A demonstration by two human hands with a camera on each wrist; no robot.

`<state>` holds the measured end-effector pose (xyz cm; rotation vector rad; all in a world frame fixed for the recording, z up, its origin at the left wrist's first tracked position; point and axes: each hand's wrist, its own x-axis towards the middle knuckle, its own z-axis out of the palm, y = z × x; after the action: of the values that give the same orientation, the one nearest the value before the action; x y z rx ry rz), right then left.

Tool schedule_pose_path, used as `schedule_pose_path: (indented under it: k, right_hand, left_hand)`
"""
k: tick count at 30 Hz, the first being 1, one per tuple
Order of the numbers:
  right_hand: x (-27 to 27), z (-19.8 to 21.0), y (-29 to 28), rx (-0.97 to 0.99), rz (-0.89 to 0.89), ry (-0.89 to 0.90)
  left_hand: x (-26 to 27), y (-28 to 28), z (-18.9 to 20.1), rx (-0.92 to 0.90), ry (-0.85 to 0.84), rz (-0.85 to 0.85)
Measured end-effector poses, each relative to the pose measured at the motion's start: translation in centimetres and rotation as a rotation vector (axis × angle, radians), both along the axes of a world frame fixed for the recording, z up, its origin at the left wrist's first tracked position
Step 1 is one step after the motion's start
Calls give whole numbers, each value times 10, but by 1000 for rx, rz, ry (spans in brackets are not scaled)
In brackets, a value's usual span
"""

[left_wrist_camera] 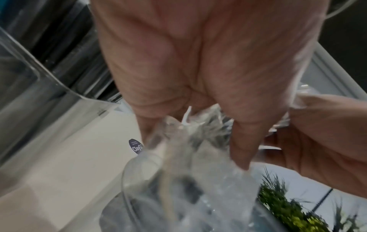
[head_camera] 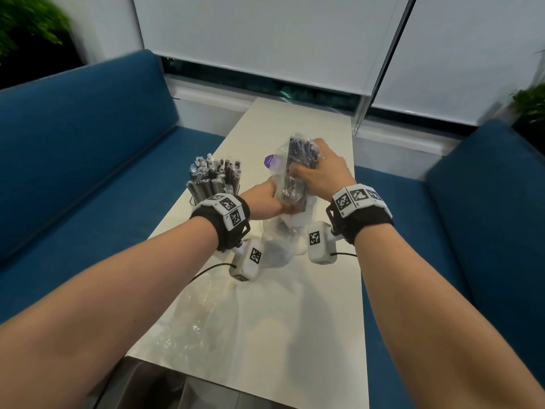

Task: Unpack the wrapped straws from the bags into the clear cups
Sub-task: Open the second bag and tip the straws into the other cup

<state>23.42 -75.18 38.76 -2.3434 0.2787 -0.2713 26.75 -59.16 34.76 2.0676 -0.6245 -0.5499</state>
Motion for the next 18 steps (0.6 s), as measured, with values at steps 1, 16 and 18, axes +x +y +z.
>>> schedule_pose_path:
  k: [1,16,18]
  right_hand:
    - [-1,-1,0,-8,23,31]
    - [-21,5,-9,-56,28,95]
    - [-28,11,-12,-102,46,89]
  left_hand:
    - [0,0,-1,9,-28,15]
    - [-1,15,17,-24,-64,93]
    - [-3,19,25,-15,-111,65]
